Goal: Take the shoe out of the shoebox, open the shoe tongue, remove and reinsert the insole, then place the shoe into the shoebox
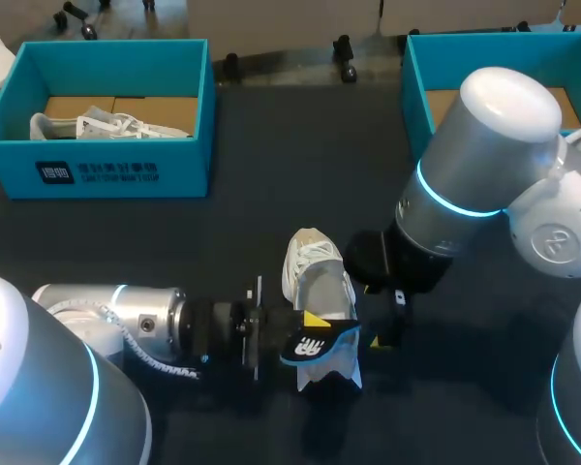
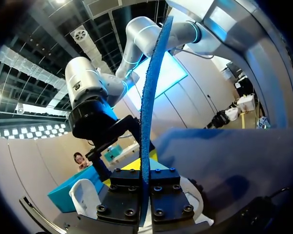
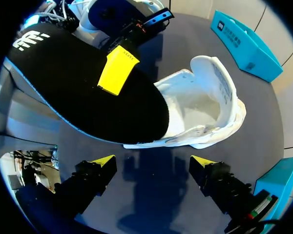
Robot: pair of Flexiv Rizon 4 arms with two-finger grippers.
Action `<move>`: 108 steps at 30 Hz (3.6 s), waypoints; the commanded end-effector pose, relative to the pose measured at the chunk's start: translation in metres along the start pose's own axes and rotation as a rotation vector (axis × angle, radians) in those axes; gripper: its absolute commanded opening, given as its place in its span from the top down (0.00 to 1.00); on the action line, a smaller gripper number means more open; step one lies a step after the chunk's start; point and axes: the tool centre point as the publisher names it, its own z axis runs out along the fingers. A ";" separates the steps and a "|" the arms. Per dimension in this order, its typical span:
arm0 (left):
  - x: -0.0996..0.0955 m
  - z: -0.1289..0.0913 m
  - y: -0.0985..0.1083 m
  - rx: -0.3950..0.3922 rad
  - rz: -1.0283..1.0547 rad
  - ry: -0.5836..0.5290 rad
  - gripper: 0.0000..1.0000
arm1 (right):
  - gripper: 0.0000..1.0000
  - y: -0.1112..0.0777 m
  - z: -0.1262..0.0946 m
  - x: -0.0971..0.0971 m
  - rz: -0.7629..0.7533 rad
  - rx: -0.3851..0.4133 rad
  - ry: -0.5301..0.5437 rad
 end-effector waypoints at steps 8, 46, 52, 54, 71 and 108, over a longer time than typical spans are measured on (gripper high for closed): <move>-0.002 0.006 0.009 -0.020 0.010 -0.016 1.00 | 0.00 0.000 0.002 0.001 0.000 0.001 -0.003; -0.007 0.011 0.042 -0.135 0.158 -0.067 1.00 | 0.00 0.000 0.002 0.001 0.000 0.001 -0.003; -0.011 0.012 0.048 -0.163 0.167 -0.073 1.00 | 0.00 0.000 0.002 0.001 0.000 0.001 -0.003; -0.012 0.011 0.050 -0.171 0.167 -0.073 1.00 | 0.00 0.000 0.002 0.001 0.000 0.001 -0.003; -0.014 0.007 0.038 -0.172 0.081 -0.033 1.00 | 0.00 0.000 0.002 0.001 0.000 0.001 -0.003; -0.006 0.017 0.015 -0.269 0.131 0.016 0.80 | 0.00 0.000 0.002 0.001 0.000 0.001 -0.003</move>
